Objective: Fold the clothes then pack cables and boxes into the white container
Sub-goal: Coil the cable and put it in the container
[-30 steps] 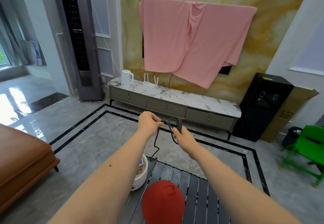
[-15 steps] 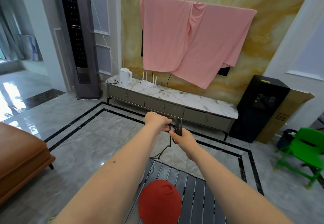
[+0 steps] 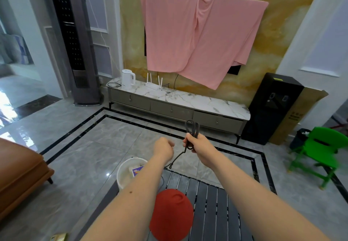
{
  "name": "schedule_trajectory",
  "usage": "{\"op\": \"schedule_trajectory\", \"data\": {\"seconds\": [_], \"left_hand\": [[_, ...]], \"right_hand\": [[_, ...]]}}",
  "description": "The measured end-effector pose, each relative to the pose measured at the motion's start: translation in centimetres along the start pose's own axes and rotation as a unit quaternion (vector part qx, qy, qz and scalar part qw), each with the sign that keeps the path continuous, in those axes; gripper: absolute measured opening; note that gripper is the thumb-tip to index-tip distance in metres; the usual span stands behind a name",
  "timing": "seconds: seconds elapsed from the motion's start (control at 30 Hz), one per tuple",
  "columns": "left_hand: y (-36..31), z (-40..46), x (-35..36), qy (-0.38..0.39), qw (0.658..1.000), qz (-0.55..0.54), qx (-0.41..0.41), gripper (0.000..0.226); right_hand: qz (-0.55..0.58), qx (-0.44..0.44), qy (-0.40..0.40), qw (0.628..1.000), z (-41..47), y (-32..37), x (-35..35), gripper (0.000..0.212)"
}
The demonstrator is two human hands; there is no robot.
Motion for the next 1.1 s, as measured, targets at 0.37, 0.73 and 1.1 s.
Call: {"op": "schedule_trajectory", "data": {"seconds": [0.37, 0.73, 1.1], "left_hand": [[-1.0, -1.0, 6.3, 0.082, 0.977, 0.144, 0.133, 0.026], [-7.9, -0.5, 5.9, 0.041, 0.98, 0.11, 0.162, 0.022], [-13.5, -0.7, 4.5, 0.066, 0.992, -0.095, 0.052, 0.009]], "right_hand": [[0.018, -0.035, 0.037, 0.999, -0.8, -1.6, -4.0, 0.032], [-0.121, 0.042, -0.107, 0.986, -0.3, -5.4, -10.3, 0.021], [-0.077, 0.032, -0.08, 0.993, 0.1, -4.1, -9.9, 0.002]]}}
Point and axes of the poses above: each hand's wrist, its own z-axis towards the middle knuckle, its own x-axis out of the palm, y = z × x, the point moved 3 cm from there along z, towards the middle knuckle, and after that the axes turned 5 degrees about -y, right-handed, at the moved point
